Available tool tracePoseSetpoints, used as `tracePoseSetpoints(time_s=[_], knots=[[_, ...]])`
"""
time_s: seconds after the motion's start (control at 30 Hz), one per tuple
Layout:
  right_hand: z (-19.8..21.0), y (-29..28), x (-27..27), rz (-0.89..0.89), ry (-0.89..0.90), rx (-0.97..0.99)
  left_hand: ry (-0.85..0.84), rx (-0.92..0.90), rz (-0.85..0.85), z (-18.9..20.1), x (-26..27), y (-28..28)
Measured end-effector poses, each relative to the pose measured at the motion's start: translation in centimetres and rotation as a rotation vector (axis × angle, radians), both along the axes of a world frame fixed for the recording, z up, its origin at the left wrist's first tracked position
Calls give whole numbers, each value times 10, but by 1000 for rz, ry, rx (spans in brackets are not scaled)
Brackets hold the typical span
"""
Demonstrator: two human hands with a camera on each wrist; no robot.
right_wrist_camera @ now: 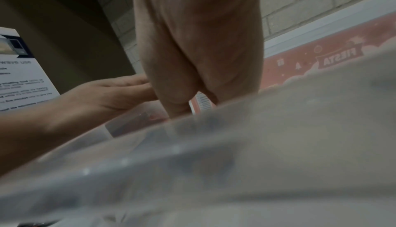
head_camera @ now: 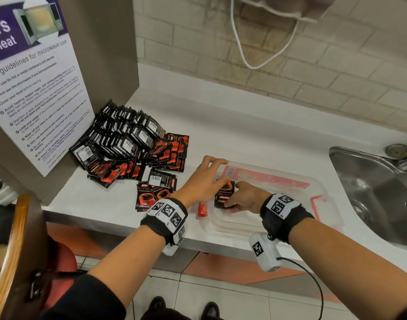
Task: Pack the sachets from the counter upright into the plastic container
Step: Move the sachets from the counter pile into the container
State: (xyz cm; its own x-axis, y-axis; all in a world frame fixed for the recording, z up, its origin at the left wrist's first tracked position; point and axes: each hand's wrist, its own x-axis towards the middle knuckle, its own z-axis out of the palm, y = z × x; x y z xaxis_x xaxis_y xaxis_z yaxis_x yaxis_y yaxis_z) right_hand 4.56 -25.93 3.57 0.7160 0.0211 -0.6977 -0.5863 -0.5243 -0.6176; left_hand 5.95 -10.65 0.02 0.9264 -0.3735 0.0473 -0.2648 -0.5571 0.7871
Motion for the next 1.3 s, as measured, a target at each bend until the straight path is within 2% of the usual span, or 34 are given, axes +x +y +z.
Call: tracePoseSetpoints(time_s=[0.23, 0.4, 0.7, 0.97, 1.17, 1.3], knots=[[5, 2, 2, 199, 39, -256, -2, -4, 1, -2, 1, 0], [4, 8, 3, 302, -10, -432, -6, -4, 3, -3, 1, 0], [-2, 6, 5, 196, -66, -236, 15, -20, 10, -6, 3, -1], [-9, 0, 10, 177, -51, -299, 6, -21, 12, -7, 2, -1], [-7, 1, 4, 77, -36, -183, 12, -28, 16, -5, 1, -1], [-2, -1, 1, 124, 10, -198, 10, -38, 18, -7, 2, -1]])
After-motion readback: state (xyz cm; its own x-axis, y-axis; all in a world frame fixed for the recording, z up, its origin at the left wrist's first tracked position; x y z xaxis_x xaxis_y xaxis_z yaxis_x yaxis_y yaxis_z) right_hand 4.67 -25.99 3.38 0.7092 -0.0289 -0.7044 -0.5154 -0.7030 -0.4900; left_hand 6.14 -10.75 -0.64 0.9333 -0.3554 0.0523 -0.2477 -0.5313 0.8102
